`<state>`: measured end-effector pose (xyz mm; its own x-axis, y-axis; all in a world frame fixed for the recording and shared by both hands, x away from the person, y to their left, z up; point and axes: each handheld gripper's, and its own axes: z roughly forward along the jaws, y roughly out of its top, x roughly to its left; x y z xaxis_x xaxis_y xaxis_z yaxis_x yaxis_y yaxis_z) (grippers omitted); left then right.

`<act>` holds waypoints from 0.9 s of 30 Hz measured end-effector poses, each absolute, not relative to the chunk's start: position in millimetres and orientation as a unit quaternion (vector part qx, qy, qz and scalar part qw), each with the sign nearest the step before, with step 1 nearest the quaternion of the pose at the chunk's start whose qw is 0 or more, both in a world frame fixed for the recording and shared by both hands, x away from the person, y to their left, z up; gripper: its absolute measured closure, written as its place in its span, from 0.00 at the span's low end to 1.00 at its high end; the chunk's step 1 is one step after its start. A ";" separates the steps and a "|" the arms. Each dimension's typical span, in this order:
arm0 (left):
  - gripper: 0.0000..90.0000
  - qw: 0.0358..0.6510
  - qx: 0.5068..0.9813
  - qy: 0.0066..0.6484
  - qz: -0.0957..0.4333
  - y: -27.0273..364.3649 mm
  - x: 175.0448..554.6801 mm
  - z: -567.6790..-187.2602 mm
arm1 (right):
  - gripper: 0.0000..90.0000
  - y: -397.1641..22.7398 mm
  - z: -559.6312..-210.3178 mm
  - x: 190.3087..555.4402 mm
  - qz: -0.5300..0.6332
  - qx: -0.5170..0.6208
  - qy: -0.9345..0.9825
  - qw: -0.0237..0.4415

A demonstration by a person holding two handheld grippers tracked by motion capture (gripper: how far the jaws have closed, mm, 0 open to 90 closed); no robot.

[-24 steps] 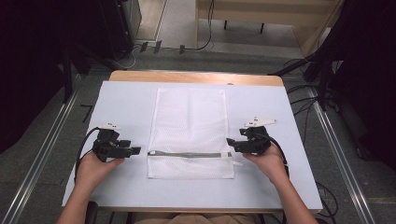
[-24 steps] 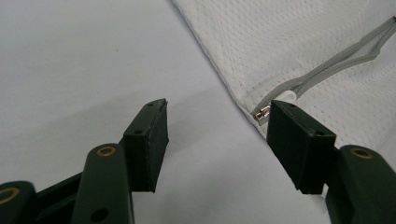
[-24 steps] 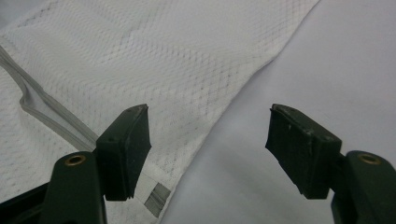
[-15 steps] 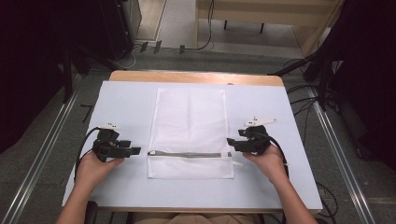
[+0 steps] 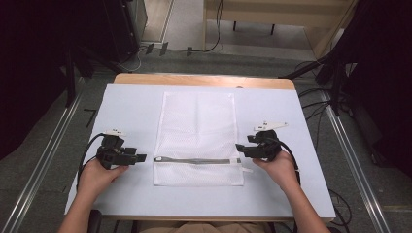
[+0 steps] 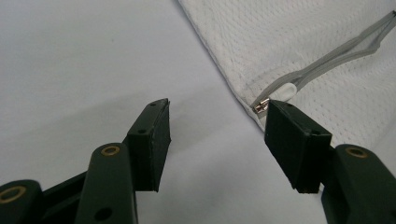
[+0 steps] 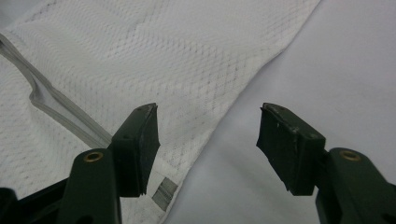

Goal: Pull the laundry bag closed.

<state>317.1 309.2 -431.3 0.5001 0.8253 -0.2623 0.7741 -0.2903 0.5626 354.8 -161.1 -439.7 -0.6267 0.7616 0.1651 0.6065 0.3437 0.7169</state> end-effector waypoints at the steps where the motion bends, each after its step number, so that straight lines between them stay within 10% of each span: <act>1: 0.45 0.327 0.802 0.499 0.038 309.7 317.2 -431.1 | 0.44 -160.8 -439.5 354.6 0.388 0.421 0.814 0.100; 27: 0.42 0.331 0.801 0.495 0.061 310.6 314.0 -430.4 | 0.42 -150.2 -438.7 351.4 0.385 0.401 0.826 0.094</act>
<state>314.0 310.6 -430.4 0.5025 0.8336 -0.2294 0.7521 -0.2906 0.5914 351.4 -150.2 -438.7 -0.6603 0.7352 0.1531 0.5899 0.3817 0.7115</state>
